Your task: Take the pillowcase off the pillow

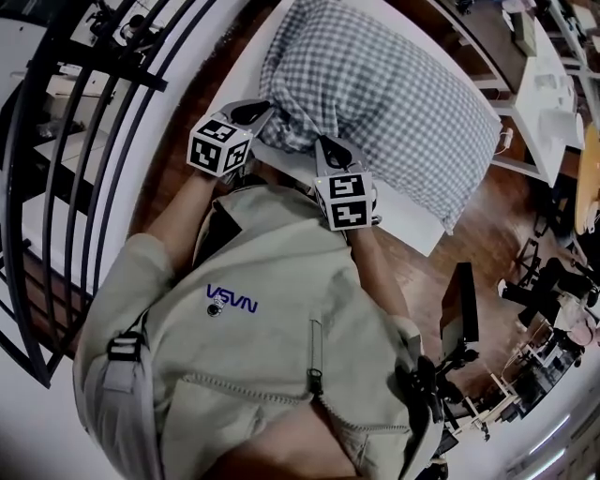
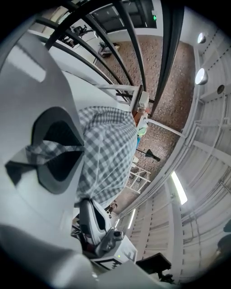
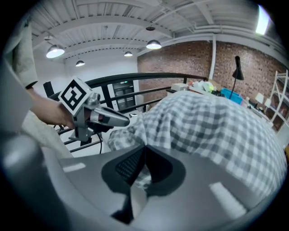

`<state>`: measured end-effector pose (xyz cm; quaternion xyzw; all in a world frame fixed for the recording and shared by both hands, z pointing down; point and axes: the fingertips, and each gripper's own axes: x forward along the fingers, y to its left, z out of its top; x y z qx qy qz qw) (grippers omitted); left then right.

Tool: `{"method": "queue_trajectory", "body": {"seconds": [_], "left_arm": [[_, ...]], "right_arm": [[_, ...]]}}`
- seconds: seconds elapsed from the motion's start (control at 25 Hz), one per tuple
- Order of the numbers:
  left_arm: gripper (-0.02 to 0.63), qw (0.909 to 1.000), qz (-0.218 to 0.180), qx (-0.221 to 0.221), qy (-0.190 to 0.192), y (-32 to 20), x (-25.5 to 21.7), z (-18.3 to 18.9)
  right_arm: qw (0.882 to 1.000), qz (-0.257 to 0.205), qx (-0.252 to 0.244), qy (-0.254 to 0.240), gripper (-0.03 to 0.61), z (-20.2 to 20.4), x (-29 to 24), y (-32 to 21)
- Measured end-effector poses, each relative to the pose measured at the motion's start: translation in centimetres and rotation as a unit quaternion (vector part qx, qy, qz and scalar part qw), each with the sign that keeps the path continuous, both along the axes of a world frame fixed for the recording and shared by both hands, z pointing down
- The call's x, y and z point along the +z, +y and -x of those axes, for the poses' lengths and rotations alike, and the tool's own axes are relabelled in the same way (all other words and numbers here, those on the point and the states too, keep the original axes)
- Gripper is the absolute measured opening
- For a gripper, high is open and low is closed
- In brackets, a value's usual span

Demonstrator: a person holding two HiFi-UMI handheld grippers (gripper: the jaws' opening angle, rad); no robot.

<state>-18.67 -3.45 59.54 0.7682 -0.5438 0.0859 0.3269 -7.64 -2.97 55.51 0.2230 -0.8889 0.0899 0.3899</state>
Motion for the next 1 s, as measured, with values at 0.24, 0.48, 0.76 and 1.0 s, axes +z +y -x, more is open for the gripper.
{"method": "queue_trajectory", "body": {"seconds": [0.24,0.48,0.76,1.0], "left_arm": [[0.006,0.9982,0.027,0.05,-0.017,0.4,2.6,-3.2],[0.005,0.9987,0.02,0.045,-0.007,2.0,2.9,-4.3],[0.006,0.9998,-0.008,-0.019,-0.003,1.6,1.1,0.0],[0.006,0.9998,-0.02,-0.002,0.006,-0.9,-0.3,0.6]], "right_arm": [[0.998,0.007,-0.062,0.019,0.032,3.6,0.9,0.8],[0.989,-0.032,-0.127,0.063,0.146,7.6,2.0,1.5],[0.994,-0.057,-0.085,0.035,0.012,5.6,-0.8,1.1],[0.998,-0.054,-0.005,-0.04,0.011,1.4,-4.4,1.2]]}}
